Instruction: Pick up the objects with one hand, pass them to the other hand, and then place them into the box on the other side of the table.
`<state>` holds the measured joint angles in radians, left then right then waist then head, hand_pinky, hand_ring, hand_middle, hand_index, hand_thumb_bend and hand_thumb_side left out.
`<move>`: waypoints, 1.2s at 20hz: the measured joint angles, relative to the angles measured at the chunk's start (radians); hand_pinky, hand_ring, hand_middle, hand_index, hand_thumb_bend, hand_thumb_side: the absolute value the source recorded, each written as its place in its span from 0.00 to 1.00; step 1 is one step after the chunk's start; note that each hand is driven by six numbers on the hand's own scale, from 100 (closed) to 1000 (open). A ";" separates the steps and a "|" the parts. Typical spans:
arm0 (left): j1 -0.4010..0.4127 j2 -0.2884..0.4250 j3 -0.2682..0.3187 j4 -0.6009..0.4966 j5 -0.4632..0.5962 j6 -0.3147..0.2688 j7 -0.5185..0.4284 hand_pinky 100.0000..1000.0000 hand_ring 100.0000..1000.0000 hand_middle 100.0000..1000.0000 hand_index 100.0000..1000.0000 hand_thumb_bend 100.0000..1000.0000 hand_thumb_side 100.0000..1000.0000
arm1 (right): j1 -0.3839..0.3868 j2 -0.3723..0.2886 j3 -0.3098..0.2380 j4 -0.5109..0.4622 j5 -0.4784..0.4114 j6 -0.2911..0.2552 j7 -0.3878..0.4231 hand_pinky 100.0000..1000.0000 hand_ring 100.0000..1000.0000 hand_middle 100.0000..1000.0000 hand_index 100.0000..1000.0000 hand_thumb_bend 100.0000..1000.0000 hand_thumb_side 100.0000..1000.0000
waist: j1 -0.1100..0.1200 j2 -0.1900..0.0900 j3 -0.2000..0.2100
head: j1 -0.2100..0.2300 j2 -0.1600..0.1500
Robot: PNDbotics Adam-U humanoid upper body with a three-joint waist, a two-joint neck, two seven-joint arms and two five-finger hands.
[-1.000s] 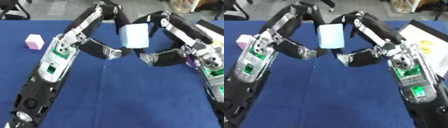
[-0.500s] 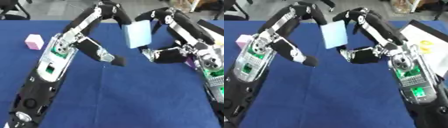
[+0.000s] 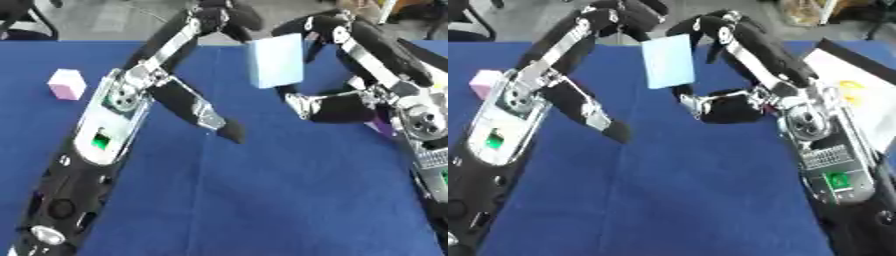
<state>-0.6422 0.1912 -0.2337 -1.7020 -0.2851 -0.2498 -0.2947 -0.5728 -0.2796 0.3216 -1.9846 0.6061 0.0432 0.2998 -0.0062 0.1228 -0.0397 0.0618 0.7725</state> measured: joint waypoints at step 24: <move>0.176 0.076 0.207 0.110 -0.058 0.113 0.497 0.67 0.59 0.69 0.71 0.90 0.48 | 0.071 -0.166 -0.199 0.013 -0.073 0.049 -0.357 0.45 0.74 0.46 0.34 0.00 0.00 | 0.000 0.001 0.004 | -0.154 0.000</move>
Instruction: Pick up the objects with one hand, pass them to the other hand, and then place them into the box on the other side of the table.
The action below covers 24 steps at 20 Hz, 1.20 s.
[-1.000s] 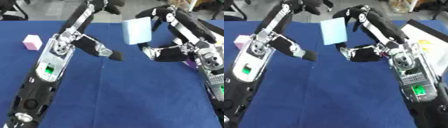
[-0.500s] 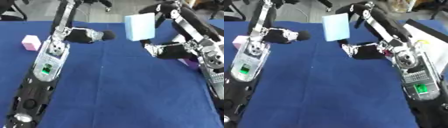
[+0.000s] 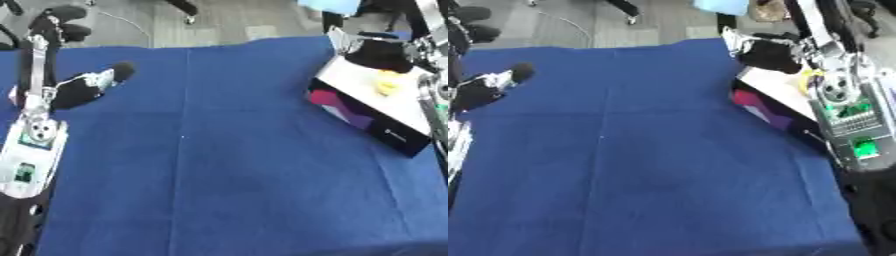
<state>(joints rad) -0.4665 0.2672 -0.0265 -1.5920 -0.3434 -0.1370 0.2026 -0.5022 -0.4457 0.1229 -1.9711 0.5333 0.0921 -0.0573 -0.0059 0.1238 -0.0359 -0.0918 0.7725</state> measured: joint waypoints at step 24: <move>0.213 -0.036 0.078 -0.247 -0.039 0.040 0.077 0.67 0.58 0.68 0.71 0.89 0.49 | -0.040 -0.259 -0.078 0.596 -0.095 0.365 -0.041 0.51 0.77 0.50 0.47 0.01 0.16 | 0.011 0.021 0.118 | -0.237 0.000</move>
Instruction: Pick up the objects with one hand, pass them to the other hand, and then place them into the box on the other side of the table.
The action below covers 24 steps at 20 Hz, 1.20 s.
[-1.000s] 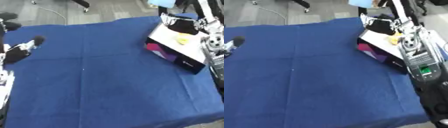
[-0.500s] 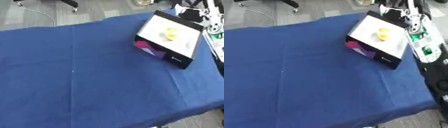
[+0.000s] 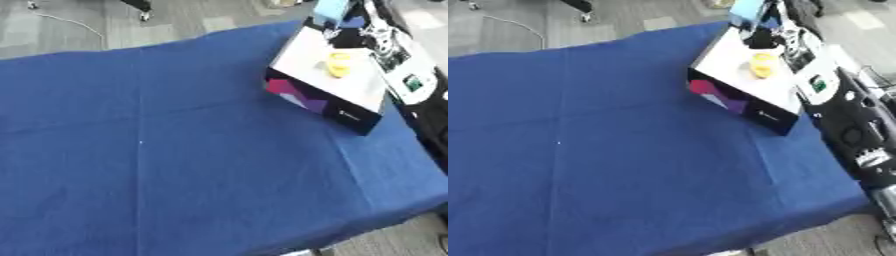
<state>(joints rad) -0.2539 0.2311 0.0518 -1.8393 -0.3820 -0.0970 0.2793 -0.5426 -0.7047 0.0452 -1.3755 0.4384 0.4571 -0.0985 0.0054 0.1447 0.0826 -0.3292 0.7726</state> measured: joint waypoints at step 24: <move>0.007 0.008 0.007 -0.006 -0.030 0.017 -0.024 0.67 0.58 0.68 0.72 0.90 0.50 | -0.085 -0.003 -0.062 0.216 0.211 -0.273 0.001 0.60 0.85 0.70 0.95 0.42 0.31 | 0.000 0.000 -0.023 | 0.083 0.000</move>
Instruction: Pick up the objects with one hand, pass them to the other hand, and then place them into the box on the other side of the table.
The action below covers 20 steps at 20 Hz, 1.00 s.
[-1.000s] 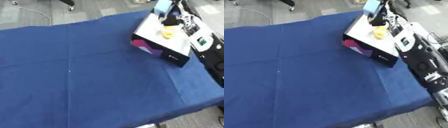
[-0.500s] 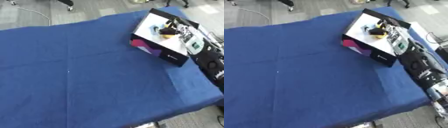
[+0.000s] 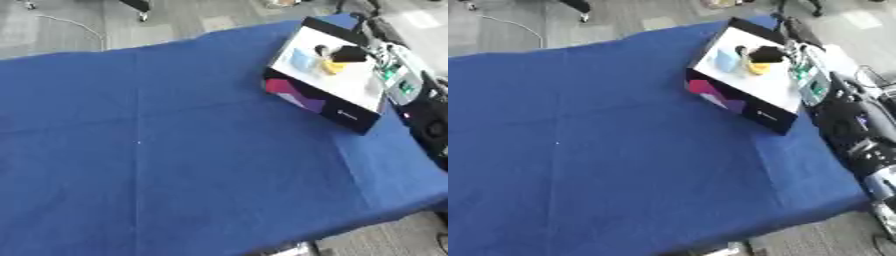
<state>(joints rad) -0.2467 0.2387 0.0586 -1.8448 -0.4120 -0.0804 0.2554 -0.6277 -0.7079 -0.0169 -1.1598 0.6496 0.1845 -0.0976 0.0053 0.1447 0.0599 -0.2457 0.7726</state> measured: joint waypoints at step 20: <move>-0.156 0.270 -0.002 0.155 -0.115 0.127 -0.145 0.71 0.59 0.69 0.78 0.90 0.47 | 0.123 0.451 0.158 -0.541 0.012 -0.334 -0.281 0.56 0.85 0.66 0.91 0.17 0.24 | 0.023 0.000 -0.061 | 0.412 0.000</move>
<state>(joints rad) -0.4025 0.5086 0.0565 -1.6900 -0.5271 0.0470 0.1109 -0.5044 -0.2567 0.1415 -1.7011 0.6620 -0.1500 -0.3790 0.0282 0.1443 -0.0009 0.1662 0.7724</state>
